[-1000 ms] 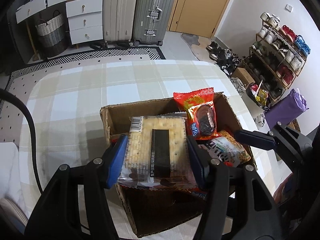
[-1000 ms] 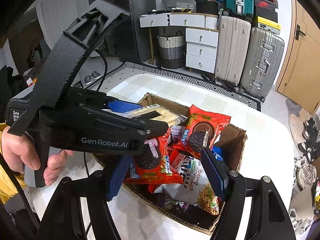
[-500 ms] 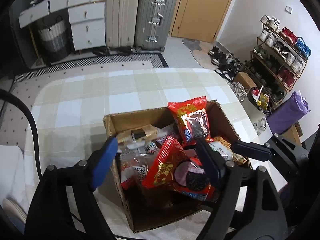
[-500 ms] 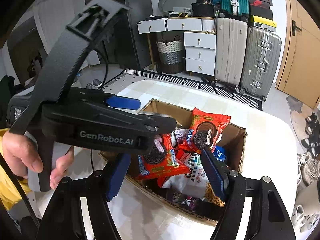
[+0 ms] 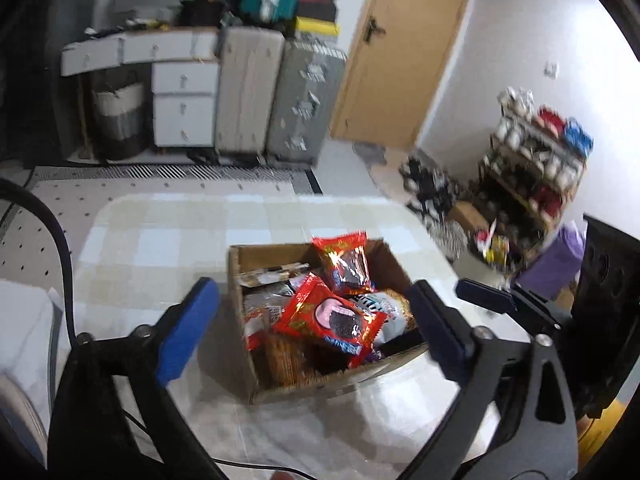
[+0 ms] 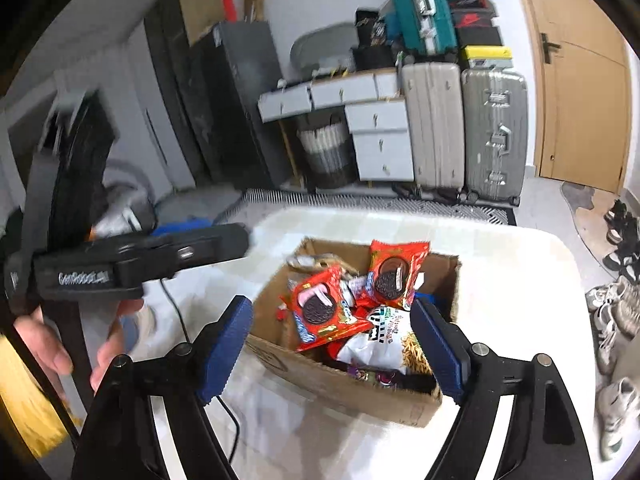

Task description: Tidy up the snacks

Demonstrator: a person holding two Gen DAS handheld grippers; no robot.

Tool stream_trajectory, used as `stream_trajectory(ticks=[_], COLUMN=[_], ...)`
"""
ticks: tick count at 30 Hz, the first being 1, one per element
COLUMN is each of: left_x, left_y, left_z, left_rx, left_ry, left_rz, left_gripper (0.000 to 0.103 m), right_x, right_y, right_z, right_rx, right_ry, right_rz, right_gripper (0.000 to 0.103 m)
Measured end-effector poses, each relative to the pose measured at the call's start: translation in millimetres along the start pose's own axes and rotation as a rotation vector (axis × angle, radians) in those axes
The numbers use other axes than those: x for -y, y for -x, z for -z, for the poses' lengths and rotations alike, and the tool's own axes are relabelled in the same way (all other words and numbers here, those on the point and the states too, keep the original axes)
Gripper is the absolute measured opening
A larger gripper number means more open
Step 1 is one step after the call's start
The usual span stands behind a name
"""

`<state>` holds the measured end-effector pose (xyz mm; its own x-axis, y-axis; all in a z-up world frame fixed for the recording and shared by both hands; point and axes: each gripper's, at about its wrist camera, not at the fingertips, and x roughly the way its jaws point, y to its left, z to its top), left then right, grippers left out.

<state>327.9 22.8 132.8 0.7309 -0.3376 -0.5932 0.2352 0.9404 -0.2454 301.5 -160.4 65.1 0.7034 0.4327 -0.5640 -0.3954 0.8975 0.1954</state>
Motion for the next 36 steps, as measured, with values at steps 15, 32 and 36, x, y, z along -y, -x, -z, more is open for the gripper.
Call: stream_trajectory(ticks=[15, 32, 36], left_x=[60, 78, 63], left_y=[188, 281, 264], left_z=[75, 186, 221], left_rx=[0.192, 0.304, 0.305], left_ry=[-0.044, 0.047, 0.056], left_rz=[-0.146, -0.325, -0.351], left_gripper=[0.102, 0.102, 0.102], right_x=[-57, -99, -109], right_y=[136, 185, 174], right_z=[23, 121, 149], right_rx=[0.235, 0.339, 0.357], right_ry=[-0.016, 0.016, 0.065], right_rz=[0.054, 0.078, 0.087], right_gripper=[0.102, 0.102, 0.102])
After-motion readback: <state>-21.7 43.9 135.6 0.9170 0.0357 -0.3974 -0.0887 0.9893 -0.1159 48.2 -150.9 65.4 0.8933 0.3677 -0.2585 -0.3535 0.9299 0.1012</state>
